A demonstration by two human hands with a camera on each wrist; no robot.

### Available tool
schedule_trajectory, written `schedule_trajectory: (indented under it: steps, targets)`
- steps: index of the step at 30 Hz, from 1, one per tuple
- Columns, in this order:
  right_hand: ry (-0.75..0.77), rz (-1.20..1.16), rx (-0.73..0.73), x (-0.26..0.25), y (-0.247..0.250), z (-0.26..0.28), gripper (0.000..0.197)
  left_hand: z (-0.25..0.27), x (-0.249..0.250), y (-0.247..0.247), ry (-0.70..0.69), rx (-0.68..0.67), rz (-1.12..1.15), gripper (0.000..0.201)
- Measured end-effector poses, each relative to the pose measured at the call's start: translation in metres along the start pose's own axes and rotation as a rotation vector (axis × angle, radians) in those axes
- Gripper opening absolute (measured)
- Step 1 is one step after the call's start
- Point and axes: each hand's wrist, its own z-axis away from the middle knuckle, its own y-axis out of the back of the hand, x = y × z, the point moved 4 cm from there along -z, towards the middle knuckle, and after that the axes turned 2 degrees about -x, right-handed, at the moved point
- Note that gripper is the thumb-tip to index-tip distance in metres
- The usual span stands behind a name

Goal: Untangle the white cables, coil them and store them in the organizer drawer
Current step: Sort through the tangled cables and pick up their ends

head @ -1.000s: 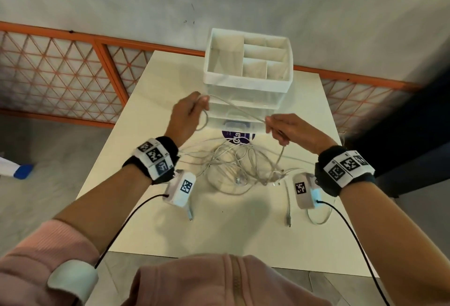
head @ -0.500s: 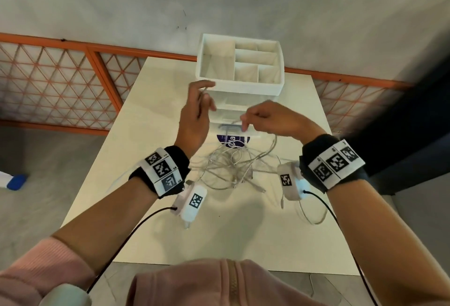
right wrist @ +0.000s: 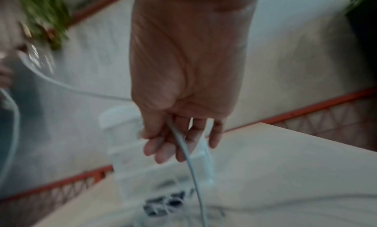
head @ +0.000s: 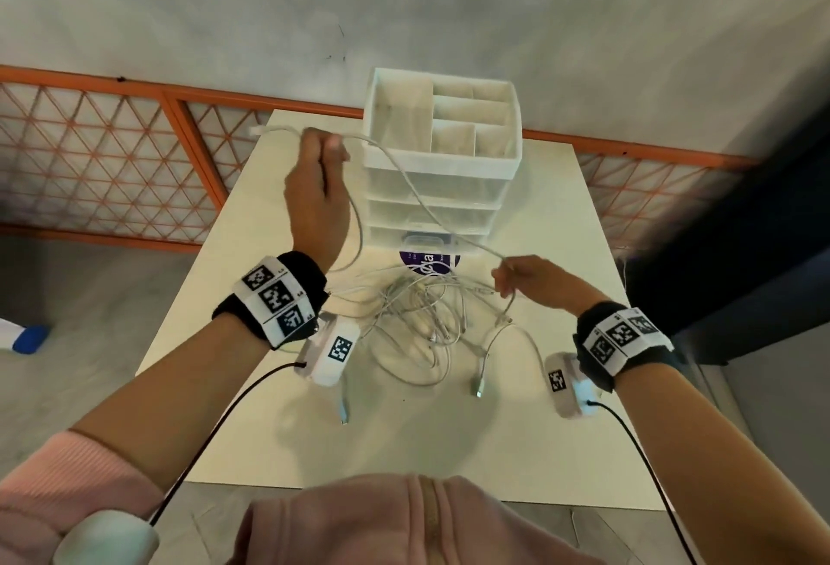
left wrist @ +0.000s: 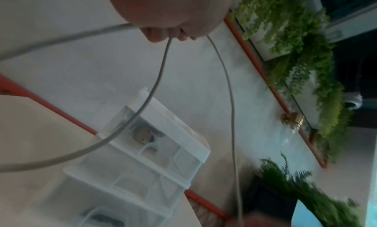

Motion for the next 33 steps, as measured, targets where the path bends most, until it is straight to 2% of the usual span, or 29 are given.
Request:
schedule_trajectory:
  steps: [2, 3, 7, 9, 11, 13, 15, 17, 19, 22, 23, 25, 28, 30, 32, 33]
  targets:
    - [-0.079, -0.023, 0.033, 0.030, -0.006, 0.002, 0.038, -0.004, -0.004, 0.008, 0.008, 0.031, 0.003, 0.020]
    - [-0.105, -0.042, 0.064, 0.038, -0.005, 0.003, 0.037, -0.004, -0.005, 0.009, 0.009, -0.005, -0.013, 0.024]
    - [-0.228, -0.086, 0.299, 0.058, 0.004, 0.004, 0.013, 0.018, -0.011, -0.008, 0.017, -0.254, -0.108, 0.026]
    - [-0.275, -0.121, 0.406, 0.064, 0.003, 0.005, 0.032, 0.032, -0.016, -0.017, 0.054, -0.314, -0.160, 0.023]
    - [-0.257, -0.062, 0.406, 0.064, -0.008, 0.007, 0.045, 0.044, -0.022, -0.027, 0.076, -0.338, -0.209, 0.022]
    - [-0.165, 0.040, 0.260, 0.059, -0.030, 0.009, 0.039, 0.056, -0.026, -0.036, 0.077, -0.369, -0.241, 0.022]
    - [-0.087, 0.168, -0.019, 0.057, -0.061, 0.010, 0.032, 0.065, -0.029, -0.044, 0.088, -0.416, -0.260, 0.021]
    - [-0.029, 0.238, -0.210, 0.060, -0.090, 0.014, 0.030, 0.070, -0.030, -0.051, 0.095, -0.475, -0.270, 0.020]
    - [-0.017, 0.222, -0.250, 0.061, -0.107, 0.017, 0.014, 0.074, -0.030, -0.056, 0.088, -0.566, -0.242, 0.017]
    - [-0.009, 0.193, -0.309, 0.053, -0.114, 0.018, 0.035, 0.079, -0.029, -0.061, 0.069, -0.683, -0.229, 0.015]
    - [0.015, 0.178, -0.319, 0.049, -0.110, 0.016, 0.033, 0.080, -0.027, -0.061, 0.054, -0.693, -0.241, 0.017]
    - [0.060, 0.235, -0.365, 0.033, -0.093, 0.012, 0.016, 0.080, -0.024, -0.060, 0.033, -0.695, -0.240, 0.025]
    - [0.095, 0.116, -0.505, -0.010, -0.063, 0.014, 0.020, 0.078, -0.022, -0.060, 0.036, -0.663, -0.161, 0.042]
    - [0.134, -0.031, -0.396, -0.041, -0.036, 0.015, 0.020, 0.077, -0.020, -0.060, -0.001, -0.636, -0.134, 0.047]
    - [0.169, -0.231, -0.148, -0.064, -0.006, 0.016, 0.012, 0.078, -0.016, -0.062, -0.022, -0.629, -0.137, 0.045]
    - [0.193, -0.347, -0.028, -0.071, 0.008, 0.016, 0.014, 0.079, -0.014, -0.063, -0.029, -0.629, -0.142, 0.043]
